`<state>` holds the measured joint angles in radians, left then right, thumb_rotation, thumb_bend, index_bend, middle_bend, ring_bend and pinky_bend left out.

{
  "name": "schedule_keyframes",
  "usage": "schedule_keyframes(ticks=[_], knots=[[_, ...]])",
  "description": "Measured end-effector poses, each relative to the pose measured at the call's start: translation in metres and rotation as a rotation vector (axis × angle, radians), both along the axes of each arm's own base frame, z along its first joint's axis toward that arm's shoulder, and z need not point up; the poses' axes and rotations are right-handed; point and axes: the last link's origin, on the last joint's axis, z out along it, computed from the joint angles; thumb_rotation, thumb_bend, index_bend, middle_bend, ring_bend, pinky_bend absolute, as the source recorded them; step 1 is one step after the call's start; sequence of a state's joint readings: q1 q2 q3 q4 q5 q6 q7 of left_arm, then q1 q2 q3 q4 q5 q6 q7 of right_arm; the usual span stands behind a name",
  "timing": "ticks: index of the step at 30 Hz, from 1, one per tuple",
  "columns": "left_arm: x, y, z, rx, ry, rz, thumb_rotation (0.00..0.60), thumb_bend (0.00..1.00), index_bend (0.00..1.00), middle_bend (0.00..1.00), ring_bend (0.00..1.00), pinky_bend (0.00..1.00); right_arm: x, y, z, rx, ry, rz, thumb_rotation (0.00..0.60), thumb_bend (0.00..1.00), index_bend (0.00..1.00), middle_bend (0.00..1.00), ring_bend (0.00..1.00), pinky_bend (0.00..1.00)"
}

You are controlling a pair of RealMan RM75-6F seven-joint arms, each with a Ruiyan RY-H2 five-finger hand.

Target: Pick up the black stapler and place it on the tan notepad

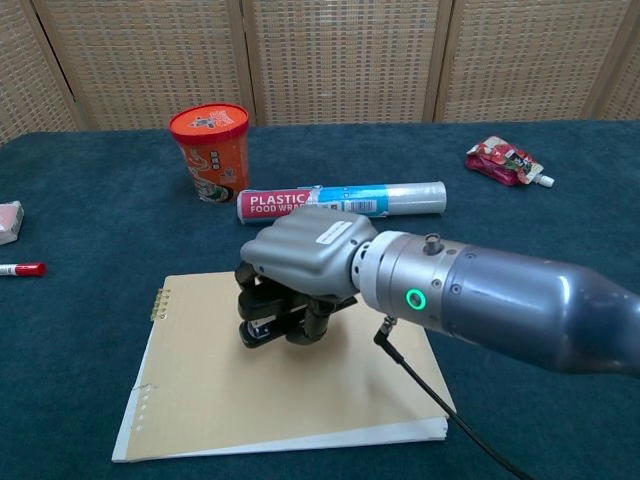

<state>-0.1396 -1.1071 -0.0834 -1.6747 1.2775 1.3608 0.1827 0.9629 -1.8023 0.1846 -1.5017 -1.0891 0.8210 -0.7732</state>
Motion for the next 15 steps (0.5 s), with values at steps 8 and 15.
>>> schedule_keyframes(ticks=[8, 15], knots=[[0.000, 0.001, -0.002, -0.011, 0.007, 0.000, 0.600, 0.00, 0.00, 0.00, 0.00, 0.00, 0.000, 0.007, -0.011, 0.006, -0.009, 0.021, 0.600, 0.05, 0.06, 0.15, 0.14, 0.22], [0.000, 0.001, -0.004, -0.016, 0.010, 0.000, 0.600, 0.00, 0.00, 0.00, 0.00, 0.00, -0.007, 0.013, -0.009, 0.064, -0.002, 0.001, 0.600, 0.00, 0.00, 0.00, 0.00, 0.04]])
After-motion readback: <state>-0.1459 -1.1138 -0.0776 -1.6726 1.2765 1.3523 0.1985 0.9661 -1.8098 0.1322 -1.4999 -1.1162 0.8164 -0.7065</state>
